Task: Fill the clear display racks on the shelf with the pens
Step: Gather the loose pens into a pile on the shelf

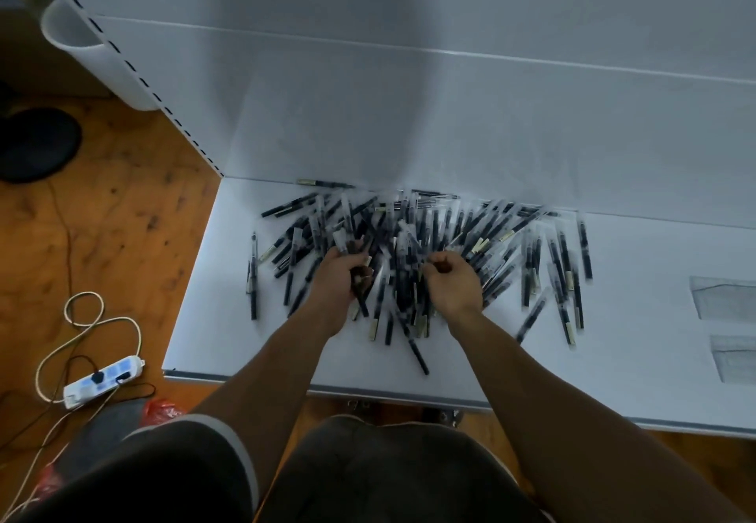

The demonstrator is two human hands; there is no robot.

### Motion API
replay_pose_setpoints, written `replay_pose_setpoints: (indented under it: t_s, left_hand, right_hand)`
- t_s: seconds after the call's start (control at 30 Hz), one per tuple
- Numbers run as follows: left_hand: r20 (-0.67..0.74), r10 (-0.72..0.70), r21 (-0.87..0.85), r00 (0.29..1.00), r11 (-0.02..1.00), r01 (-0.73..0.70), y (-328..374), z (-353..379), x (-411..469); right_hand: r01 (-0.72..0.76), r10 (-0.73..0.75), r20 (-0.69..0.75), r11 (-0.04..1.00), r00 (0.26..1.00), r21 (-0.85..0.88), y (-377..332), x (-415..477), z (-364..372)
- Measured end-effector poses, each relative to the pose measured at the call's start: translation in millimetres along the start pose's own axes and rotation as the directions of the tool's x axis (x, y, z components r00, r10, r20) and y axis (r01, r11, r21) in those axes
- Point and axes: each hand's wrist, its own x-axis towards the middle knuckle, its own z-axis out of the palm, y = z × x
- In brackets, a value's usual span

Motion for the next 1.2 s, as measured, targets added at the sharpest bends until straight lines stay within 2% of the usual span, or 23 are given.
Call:
replay_pose_setpoints:
  t_s: [0.17, 0.3, 0.4, 0.47, 0.57, 0.67, 0.7, 0.8, 0.9, 1.0, 1.1, 1.2]
  left_hand:
    - [-0.060, 0.053, 0.106, 0.997, 0.993, -0.047, 8, -16, -3]
    - [-0.141, 0.091, 0.211, 0.986, 0.976, -0.059, 12, -42, -3]
    - [-0.183, 0.214, 0.332, 0.960, 0.932, -0.144, 10, -58, -3]
    - [-0.222, 0.352, 0.464, 0.909, 0.858, -0.219, 8, -65, -3]
    - [-0.271, 0.479, 0.632, 0.835, 0.743, -0.221, 11, -77, 0]
    - [-0.225, 0.637, 0.881, 0.737, 0.457, -0.126, 8, -94, 11]
    - [-0.198, 0.644, 0.898, 0.739, 0.422, -0.127, 7, -99, 14]
    - [-0.104, 0.576, 0.905, 0.811, 0.393, -0.163, -3, -104, 17]
    - [-0.020, 0.530, 0.899, 0.848, 0.379, -0.217, -16, -90, 17]
    - [0.011, 0.512, 0.889, 0.859, 0.389, -0.243, -23, -70, 20]
    - [0.010, 0.493, 0.881, 0.870, 0.408, -0.241, -24, -64, 22]
    - [0.019, 0.562, 0.849, 0.827, 0.427, -0.309, -18, -74, 20]
  right_hand:
    - [-0.022, 0.036, 0.096, 0.990, 0.995, -0.138, -5, -3, 11]
    - [0.019, 0.006, 0.096, 0.968, 0.995, -0.250, -12, -4, 19]
    - [0.028, -0.003, 0.081, 0.952, 0.997, -0.304, -15, -6, 20]
    - [0.046, -0.026, 0.064, 0.945, 0.998, -0.324, -14, -9, 19]
    - [0.091, -0.084, 0.033, 0.944, 0.996, -0.318, -10, -16, 18]
    - [0.144, -0.144, 0.027, 0.920, 0.989, -0.365, -3, -24, 20]
    - [0.165, -0.167, 0.028, 0.909, 0.986, -0.382, -1, -26, 21]
    - [0.223, -0.230, 0.032, 0.886, 0.973, -0.406, 2, -32, 29]
    - [0.255, -0.276, 0.032, 0.830, 0.961, -0.495, 5, -36, 36]
    - [0.254, -0.268, 0.065, 0.770, 0.961, -0.585, 12, -35, 39]
    - [0.261, -0.246, 0.109, 0.759, 0.963, -0.596, 19, -33, 38]
    - [0.283, -0.268, 0.116, 0.759, 0.957, -0.586, 22, -32, 38]
